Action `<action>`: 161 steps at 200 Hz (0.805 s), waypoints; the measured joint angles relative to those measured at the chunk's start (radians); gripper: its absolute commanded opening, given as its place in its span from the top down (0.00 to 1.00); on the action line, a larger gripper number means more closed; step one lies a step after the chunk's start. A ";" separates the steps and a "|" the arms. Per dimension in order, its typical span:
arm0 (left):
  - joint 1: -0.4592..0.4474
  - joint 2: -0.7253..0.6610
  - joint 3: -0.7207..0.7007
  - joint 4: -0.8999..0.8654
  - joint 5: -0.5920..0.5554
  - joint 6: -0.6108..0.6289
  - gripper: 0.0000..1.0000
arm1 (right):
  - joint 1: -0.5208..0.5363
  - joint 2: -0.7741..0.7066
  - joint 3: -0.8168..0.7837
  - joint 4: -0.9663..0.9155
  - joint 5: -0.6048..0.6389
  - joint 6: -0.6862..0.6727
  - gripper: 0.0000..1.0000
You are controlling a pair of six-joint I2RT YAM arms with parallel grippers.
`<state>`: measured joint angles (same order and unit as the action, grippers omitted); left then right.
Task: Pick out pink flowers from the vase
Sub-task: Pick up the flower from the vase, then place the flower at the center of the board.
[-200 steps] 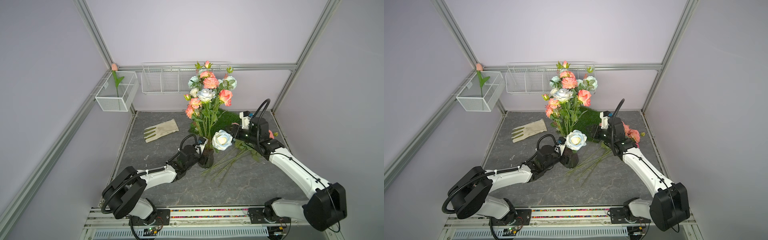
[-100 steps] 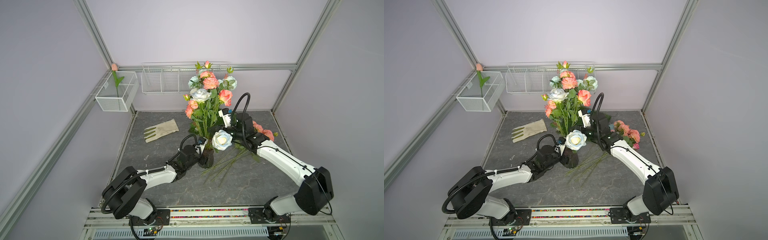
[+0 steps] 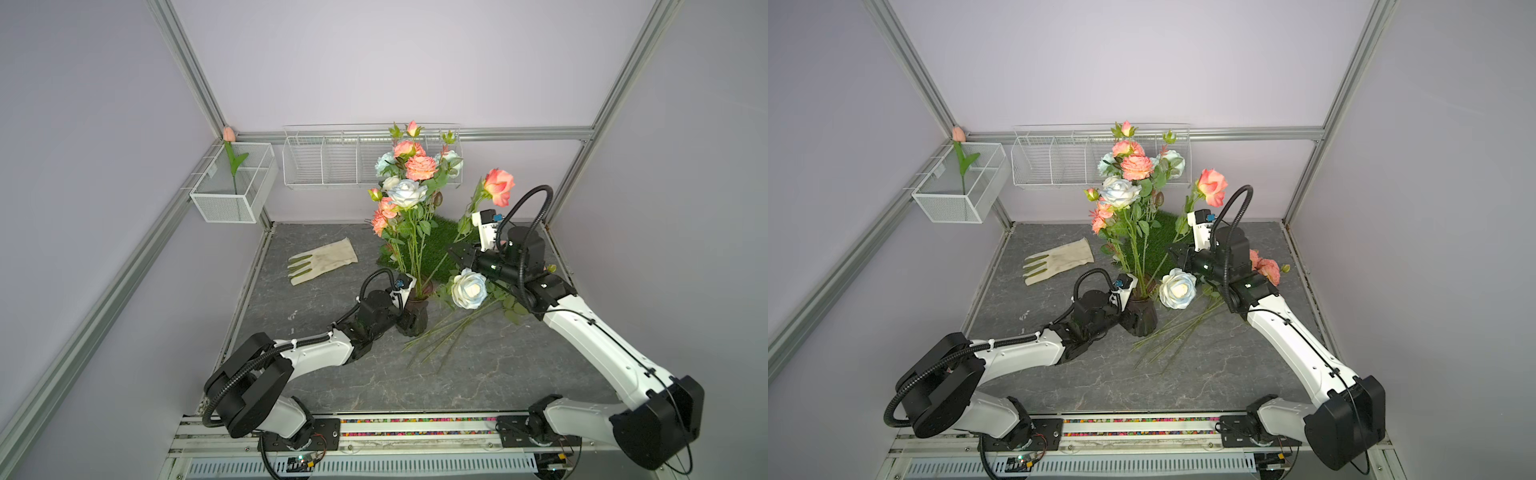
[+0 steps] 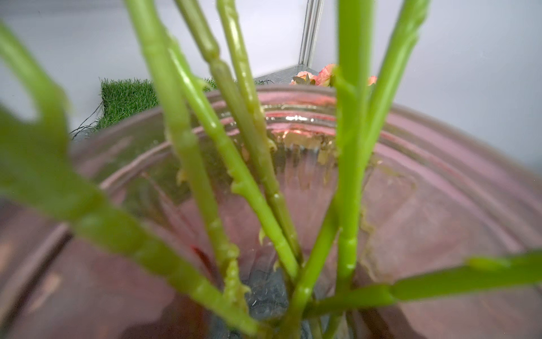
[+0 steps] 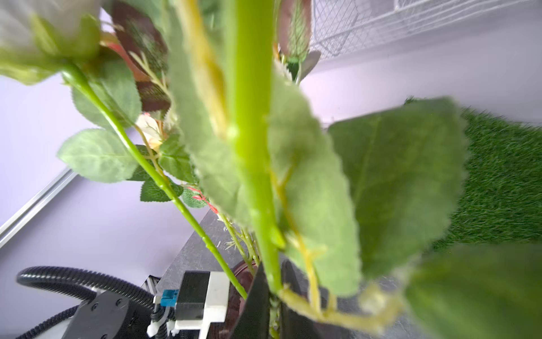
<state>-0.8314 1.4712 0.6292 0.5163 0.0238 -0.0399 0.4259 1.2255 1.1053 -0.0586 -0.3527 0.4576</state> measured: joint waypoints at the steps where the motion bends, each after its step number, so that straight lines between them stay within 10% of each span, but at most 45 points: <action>1: 0.000 0.000 0.000 0.000 0.000 0.000 1.00 | -0.001 -0.002 -0.001 0.000 0.000 -0.001 0.90; 62: 0.000 0.000 0.000 0.000 0.001 0.006 1.00 | -0.092 -0.101 0.018 -0.121 0.033 -0.060 0.94; 124: 0.000 0.000 0.000 0.000 0.001 0.007 1.00 | -0.275 -0.283 0.164 -0.318 0.490 -0.129 0.94; 161: 0.000 0.000 0.000 -0.001 0.001 0.007 1.00 | -0.335 -0.257 0.085 -0.337 0.416 -0.026 0.94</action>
<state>-0.8314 1.4712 0.6292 0.5156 0.0250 -0.0330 0.0910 0.9684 1.1900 -0.3954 0.0631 0.4313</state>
